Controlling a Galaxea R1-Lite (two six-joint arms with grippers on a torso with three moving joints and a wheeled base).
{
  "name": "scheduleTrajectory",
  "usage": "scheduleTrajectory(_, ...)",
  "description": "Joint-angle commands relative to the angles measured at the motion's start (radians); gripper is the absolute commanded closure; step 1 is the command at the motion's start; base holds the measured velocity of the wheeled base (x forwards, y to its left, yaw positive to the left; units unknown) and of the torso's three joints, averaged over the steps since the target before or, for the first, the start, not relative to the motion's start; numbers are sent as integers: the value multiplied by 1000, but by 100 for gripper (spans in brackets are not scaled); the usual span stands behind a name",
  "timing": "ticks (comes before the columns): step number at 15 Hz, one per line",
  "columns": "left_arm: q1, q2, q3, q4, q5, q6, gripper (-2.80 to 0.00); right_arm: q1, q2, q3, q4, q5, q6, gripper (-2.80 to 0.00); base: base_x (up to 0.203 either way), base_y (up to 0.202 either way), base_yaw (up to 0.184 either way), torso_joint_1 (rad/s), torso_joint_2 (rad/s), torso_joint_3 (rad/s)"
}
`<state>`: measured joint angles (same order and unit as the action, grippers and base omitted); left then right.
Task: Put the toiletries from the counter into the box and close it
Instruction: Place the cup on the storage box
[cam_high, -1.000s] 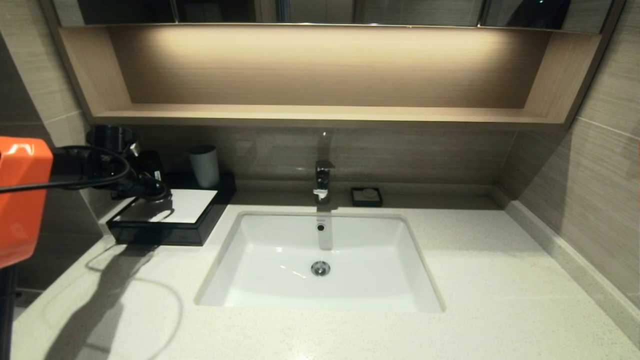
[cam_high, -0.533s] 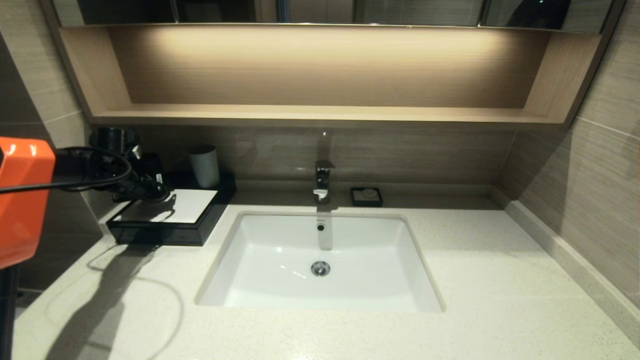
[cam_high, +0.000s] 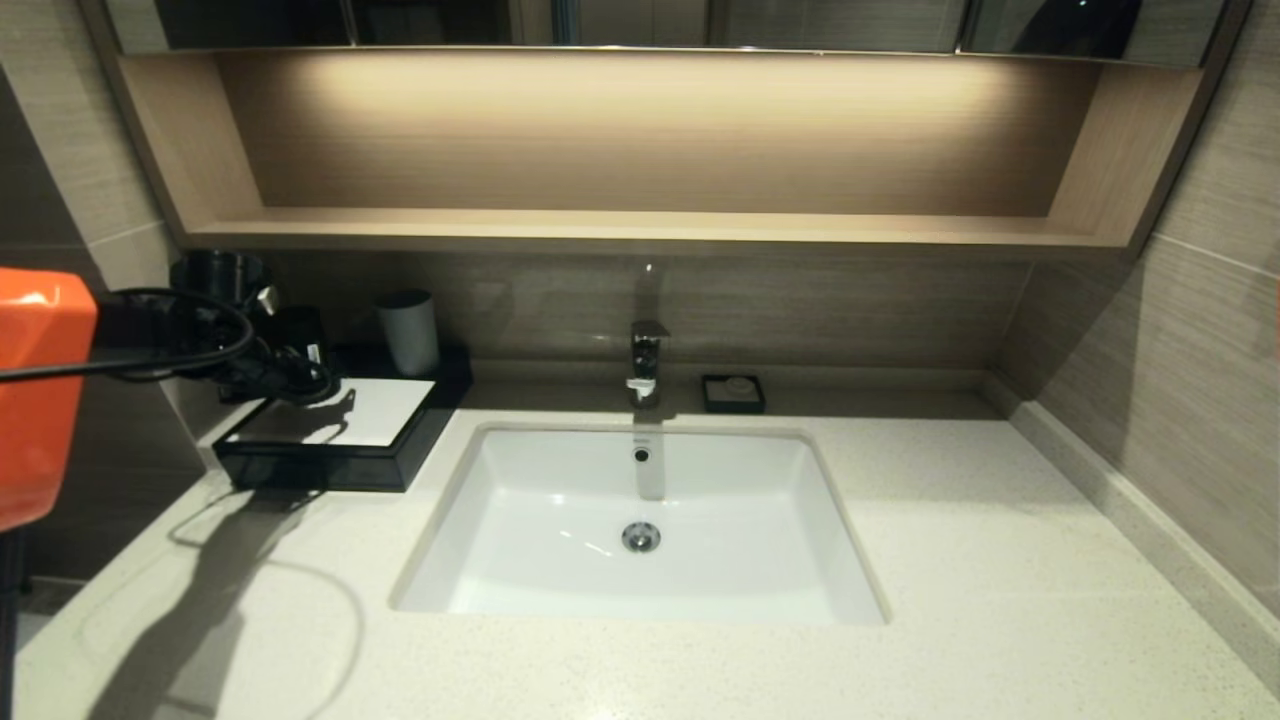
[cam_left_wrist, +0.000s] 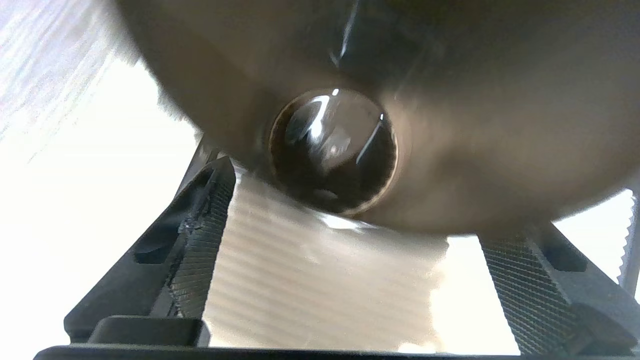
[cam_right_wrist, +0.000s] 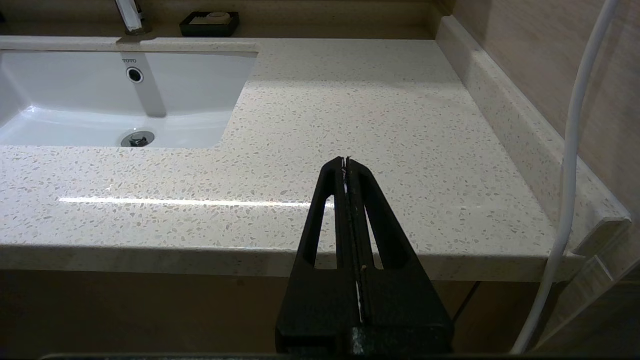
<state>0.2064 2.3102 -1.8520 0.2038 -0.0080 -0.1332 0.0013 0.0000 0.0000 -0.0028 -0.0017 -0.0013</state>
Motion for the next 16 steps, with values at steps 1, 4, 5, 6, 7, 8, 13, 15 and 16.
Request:
scheduleTrajectory(1,2,-76,67,-6,-4,-2,-280,0,0,2,0,0,0,0,0,0,0,0,0,0)
scheduleTrajectory(4,8,-161,153,-41,-20,0,-280,0,0,2,0,0,0,0,0,0,0,0,0,0)
scheduleTrajectory(5,16,-176,174,-60,-39,1,-280,0,0,2,0,0,0,0,0,0,0,0,0,0)
scheduleTrajectory(6,33,-190,193,-77,-69,6,0,0,0,2,0,0,0,0,0,0,0,0,0,0)
scheduleTrajectory(7,50,-202,207,-89,-96,9,0,0,0,1,0,0,0,0,0,0,0,0,0,0)
scheduleTrajectory(8,70,-213,220,-99,-120,10,0,0,0,2,0,0,0,0,0,0,0,0,0,0)
scheduleTrajectory(13,134,-212,271,-135,-170,45,0,0,0,2,0,0,0,0,0,0,0,0,0,0)
scheduleTrajectory(15,141,-196,284,-153,-173,59,0,0,0,2,0,0,0,0,0,0,0,0,0,0)
scheduleTrajectory(16,142,-184,289,-163,-176,69,0,0,0,2,0,0,0,0,0,0,0,0,0,0)
